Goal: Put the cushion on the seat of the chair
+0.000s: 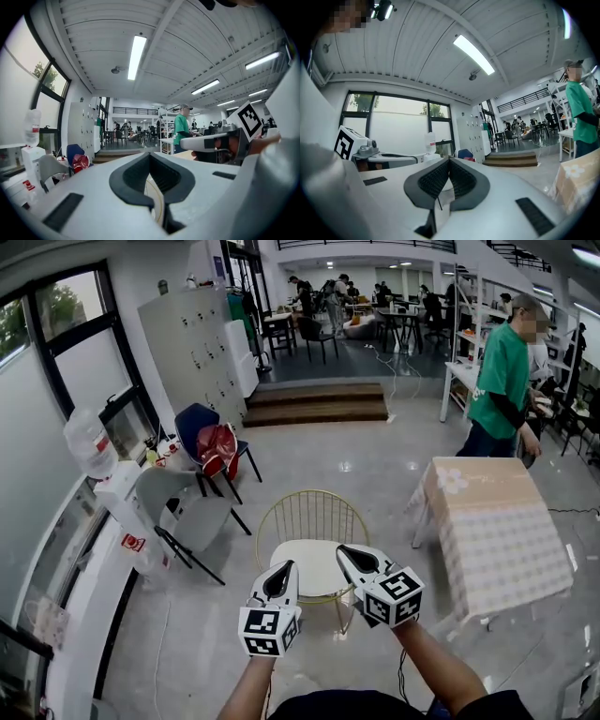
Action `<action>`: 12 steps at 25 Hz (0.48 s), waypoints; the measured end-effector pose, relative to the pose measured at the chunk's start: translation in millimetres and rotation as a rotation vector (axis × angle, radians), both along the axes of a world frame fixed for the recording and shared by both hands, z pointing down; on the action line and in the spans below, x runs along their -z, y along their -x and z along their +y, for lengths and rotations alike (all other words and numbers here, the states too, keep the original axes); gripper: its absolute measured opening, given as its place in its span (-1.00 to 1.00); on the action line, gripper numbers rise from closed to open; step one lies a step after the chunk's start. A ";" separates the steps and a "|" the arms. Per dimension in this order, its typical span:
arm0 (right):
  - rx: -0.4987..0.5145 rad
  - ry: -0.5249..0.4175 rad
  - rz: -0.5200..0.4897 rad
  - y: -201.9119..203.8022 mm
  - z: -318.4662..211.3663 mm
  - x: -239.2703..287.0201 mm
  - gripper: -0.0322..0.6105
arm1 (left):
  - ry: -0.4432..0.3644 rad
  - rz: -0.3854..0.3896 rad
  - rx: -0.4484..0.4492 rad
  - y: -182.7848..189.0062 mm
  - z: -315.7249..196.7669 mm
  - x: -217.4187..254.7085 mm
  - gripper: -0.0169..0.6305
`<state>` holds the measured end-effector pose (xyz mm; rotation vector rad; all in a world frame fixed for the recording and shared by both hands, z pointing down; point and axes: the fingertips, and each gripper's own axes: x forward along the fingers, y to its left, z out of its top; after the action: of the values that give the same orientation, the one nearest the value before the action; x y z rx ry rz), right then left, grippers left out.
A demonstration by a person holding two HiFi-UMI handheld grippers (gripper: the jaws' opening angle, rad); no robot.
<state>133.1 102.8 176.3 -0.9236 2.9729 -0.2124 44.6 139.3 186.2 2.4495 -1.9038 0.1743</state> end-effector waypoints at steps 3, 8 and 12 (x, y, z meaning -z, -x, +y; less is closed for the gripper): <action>-0.003 -0.009 -0.006 -1.2 0.8 3.8 -0.84 | -0.003 0.003 -0.001 0.1 2.4 1.8 -0.93; -0.007 -0.016 -0.013 0.6 4.0 6.5 -0.84 | -0.011 -0.002 -0.017 -1.9 5.0 5.4 -0.93; -0.013 -0.017 -0.003 8.8 8.8 2.5 -0.84 | -0.015 -0.002 -0.024 4.1 11.8 5.6 -0.93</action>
<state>124.3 111.6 173.8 -0.9390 2.9601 -0.1882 40.5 151.1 180.6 2.4831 -1.8846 0.1647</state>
